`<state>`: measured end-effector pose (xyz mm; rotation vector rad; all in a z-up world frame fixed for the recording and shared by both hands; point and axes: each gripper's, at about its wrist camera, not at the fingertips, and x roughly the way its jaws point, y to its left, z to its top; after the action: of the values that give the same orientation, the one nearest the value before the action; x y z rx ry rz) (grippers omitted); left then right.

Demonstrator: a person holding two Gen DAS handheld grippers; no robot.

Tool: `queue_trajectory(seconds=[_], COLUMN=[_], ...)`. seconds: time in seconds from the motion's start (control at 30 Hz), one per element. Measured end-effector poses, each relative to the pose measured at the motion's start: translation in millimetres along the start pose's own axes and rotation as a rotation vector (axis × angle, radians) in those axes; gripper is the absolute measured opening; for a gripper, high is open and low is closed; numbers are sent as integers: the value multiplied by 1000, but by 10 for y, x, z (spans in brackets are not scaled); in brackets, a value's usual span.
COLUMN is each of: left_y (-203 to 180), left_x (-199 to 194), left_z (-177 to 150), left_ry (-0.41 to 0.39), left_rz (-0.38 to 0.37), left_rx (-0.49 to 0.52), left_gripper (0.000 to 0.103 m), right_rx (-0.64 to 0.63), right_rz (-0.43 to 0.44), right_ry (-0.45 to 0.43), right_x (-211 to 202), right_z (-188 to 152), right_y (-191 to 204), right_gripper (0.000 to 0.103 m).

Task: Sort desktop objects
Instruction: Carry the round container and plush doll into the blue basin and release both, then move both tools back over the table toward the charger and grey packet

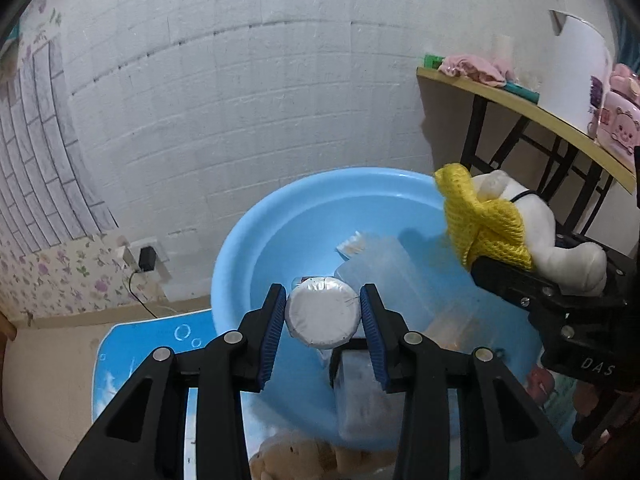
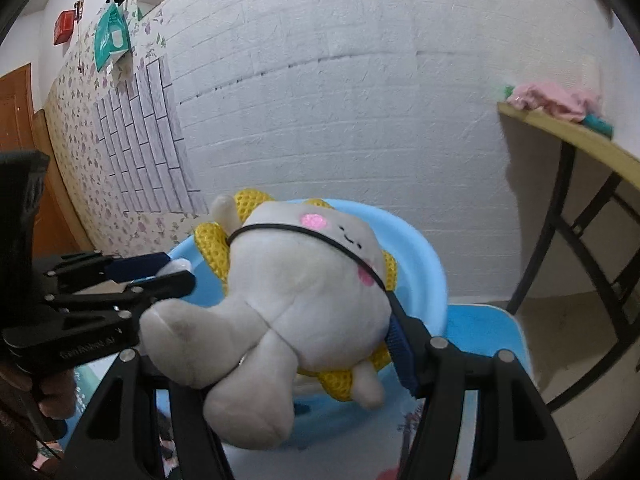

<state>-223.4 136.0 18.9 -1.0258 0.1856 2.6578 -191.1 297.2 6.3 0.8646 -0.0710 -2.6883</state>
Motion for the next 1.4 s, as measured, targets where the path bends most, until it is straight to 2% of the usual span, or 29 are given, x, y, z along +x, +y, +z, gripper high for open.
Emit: queue_trajectory(seconds=[0.03,0.1,0.17,0.27,0.37,0.43,0.57,0.7,0.77,0.87,0.93,1.03,1.27,1.4], left_y=[6,18,53,76,56,89,195,390,508,666,775,876,796,664], left_x=[25,31,-2,-90,-175,-322,-608,-751,-783,-813,-836,-895,-994,-971], left_z=[9,0,-21,-75,-133,-219,-443,-688,-802,-945,-1017,-1109,-1313,-1501], left_ry=[7,10,0,-26,-26,-60,-115,-97,-86,-69,-44,-18,-25,-10], left_rz=[1,17,30,35,63,50,23,-11,-5,28,0,-24,-10,7], left_rx=[1,-7,-37,-62,-34,-50,-64,-82,-86,-95,-139,-165,-127,-168], left_gripper=[38,49,69,75,76,77,88,88,88,88,88,88,88,88], right_rx=[-14,-41,-75,-125,-156,-139,-37,-10,-5,-68,-60,-47,-47,-35], right_rz=[0,10,20,24,-2,-4,-23,-107,-116,-201,-232,-194,-156,-89], right_ry=[24,56,96,136,148,114,95,27,4,-1,6,68,67,82], right_x=[47,83,89,87,-10,-124,-215,-317,-359,-361,-389,-376,-460,-487], right_z=[23,60,93,89,44,1,-205,-374,-433,-477,-478,-409,-551,-750], right_y=[9,44,78,145,199,205,217,417,521,710,774,841,957,1009], right_gripper=[63,64,66,67,67,67,67,67,67,67,67,67,67,67])
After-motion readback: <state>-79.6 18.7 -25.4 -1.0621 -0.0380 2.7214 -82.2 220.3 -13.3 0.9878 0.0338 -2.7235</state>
